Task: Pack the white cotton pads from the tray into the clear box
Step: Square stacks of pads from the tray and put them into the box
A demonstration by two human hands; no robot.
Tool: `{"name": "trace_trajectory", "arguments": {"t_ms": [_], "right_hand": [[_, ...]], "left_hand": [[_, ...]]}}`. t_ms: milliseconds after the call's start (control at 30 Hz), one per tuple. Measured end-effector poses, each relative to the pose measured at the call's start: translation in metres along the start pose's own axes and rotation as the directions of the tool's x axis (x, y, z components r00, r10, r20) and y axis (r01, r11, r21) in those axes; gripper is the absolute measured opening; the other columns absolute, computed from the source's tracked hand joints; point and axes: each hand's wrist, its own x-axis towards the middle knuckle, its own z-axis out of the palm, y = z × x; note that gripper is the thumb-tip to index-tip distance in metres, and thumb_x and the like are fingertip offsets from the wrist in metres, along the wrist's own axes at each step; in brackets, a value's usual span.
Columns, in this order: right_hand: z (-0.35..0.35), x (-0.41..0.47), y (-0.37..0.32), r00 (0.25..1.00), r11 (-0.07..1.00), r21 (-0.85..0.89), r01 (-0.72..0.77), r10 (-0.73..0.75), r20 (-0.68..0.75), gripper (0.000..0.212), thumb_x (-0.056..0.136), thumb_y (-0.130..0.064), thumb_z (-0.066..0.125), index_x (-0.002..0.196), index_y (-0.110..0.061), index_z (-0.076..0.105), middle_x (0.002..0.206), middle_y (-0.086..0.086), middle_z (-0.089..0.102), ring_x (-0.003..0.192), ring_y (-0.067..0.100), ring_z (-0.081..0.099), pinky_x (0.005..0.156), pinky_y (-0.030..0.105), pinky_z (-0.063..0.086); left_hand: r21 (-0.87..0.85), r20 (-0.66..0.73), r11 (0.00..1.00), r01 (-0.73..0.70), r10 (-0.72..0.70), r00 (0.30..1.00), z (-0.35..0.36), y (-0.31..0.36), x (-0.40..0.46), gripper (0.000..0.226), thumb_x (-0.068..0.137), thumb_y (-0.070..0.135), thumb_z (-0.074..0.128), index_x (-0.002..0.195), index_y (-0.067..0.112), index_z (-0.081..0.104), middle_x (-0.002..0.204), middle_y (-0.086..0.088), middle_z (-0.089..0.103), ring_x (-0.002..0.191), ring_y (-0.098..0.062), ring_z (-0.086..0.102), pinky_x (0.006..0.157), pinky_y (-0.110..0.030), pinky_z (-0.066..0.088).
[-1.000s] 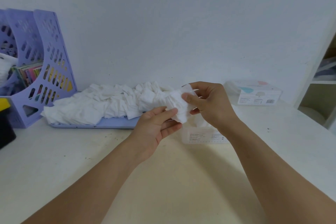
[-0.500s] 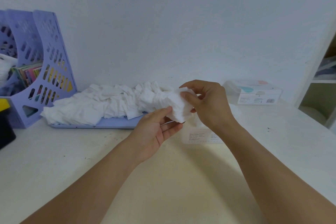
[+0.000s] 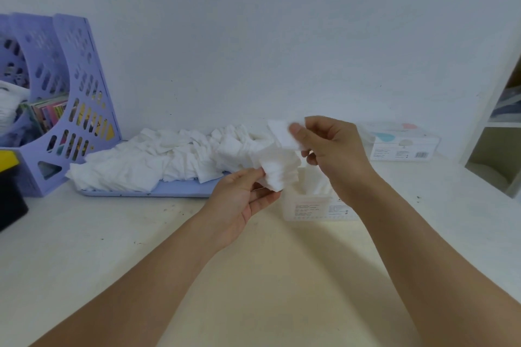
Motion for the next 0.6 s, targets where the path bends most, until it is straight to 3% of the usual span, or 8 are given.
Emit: {"name": "trace_trajectory", "arguments": {"t_ms": [67,133,233,333,433,500,600], "right_hand": [[0.003,-0.002,0.003,0.997,0.998,-0.044,-0.046,0.049,0.057,0.023,0.089,-0.015,0.078,0.088,0.007,0.072,0.067,0.006,0.060,0.055,0.008,0.052,0.052,0.017,0.041],[0.006,-0.004,0.006,0.994,0.992,-0.091,-0.089,0.095,0.059,0.013,0.084,-0.013,0.082,0.082,-0.003,0.074,0.065,0.001,0.063,0.053,0.005,0.054,0.052,0.015,0.044],[0.007,-0.004,0.011,0.996,0.984,-0.160,-0.076,0.083,0.040,0.014,0.081,-0.016,0.086,0.076,-0.013,0.073,0.069,0.000,0.068,0.061,0.010,0.060,0.059,0.025,0.050],[0.011,-0.004,0.012,1.000,0.948,-0.316,-0.021,0.027,0.013,0.011,0.085,-0.024,0.081,0.089,-0.020,0.072,0.085,-0.008,0.070,0.071,0.012,0.063,0.066,0.028,0.053],[0.014,-0.005,0.013,0.995,0.929,-0.369,-0.041,0.070,0.065,0.024,0.093,-0.033,0.071,0.116,-0.028,0.066,0.114,-0.009,0.068,0.098,0.015,0.068,0.087,0.038,0.058],[0.014,-0.006,0.010,0.990,0.947,-0.316,-0.058,0.096,0.108,0.027,0.097,-0.028,0.067,0.123,-0.024,0.065,0.114,-0.005,0.070,0.097,0.017,0.071,0.087,0.045,0.060],[0.013,-0.008,0.006,0.990,0.950,-0.314,-0.001,0.044,0.131,0.021,0.096,-0.019,0.067,0.118,-0.020,0.070,0.107,-0.002,0.074,0.094,0.019,0.072,0.085,0.048,0.061]], "left_hand": [[0.006,0.009,1.000,-0.009,0.009,1.000,0.000,0.000,0.000,0.027,0.100,0.013,0.058,0.122,0.000,0.067,0.121,-0.017,0.071,0.106,-0.026,0.071,0.081,-0.029,0.060],[0.015,0.017,1.000,-0.016,0.015,1.000,0.000,0.000,0.000,0.026,0.100,0.012,0.058,0.123,0.002,0.067,0.121,-0.016,0.072,0.106,-0.026,0.071,0.081,-0.029,0.060],[0.021,0.010,0.999,-0.026,0.026,1.000,0.002,0.000,0.000,0.026,0.101,0.012,0.056,0.123,0.003,0.067,0.119,-0.014,0.073,0.102,-0.024,0.073,0.078,-0.028,0.060],[0.008,0.008,0.999,-0.040,0.039,0.999,0.003,0.001,-0.001,0.023,0.100,0.011,0.057,0.119,0.003,0.068,0.116,-0.014,0.073,0.096,-0.021,0.074,0.076,-0.028,0.060],[-0.003,0.018,0.999,-0.054,0.054,0.998,0.004,0.001,-0.002,0.025,0.100,0.012,0.057,0.122,0.004,0.067,0.117,-0.015,0.073,0.097,-0.022,0.074,0.077,-0.029,0.060],[-0.032,0.018,0.998,-0.052,0.052,0.998,0.005,0.002,-0.002,0.026,0.101,0.013,0.053,0.121,0.005,0.067,0.116,-0.014,0.073,0.096,-0.023,0.073,0.074,-0.030,0.060],[-0.149,0.023,0.988,0.029,-0.026,0.999,0.006,0.007,-0.003,0.036,0.100,0.029,0.049,0.124,0.006,0.065,0.113,-0.014,0.073,0.096,-0.029,0.073,0.070,-0.037,0.061]]}}
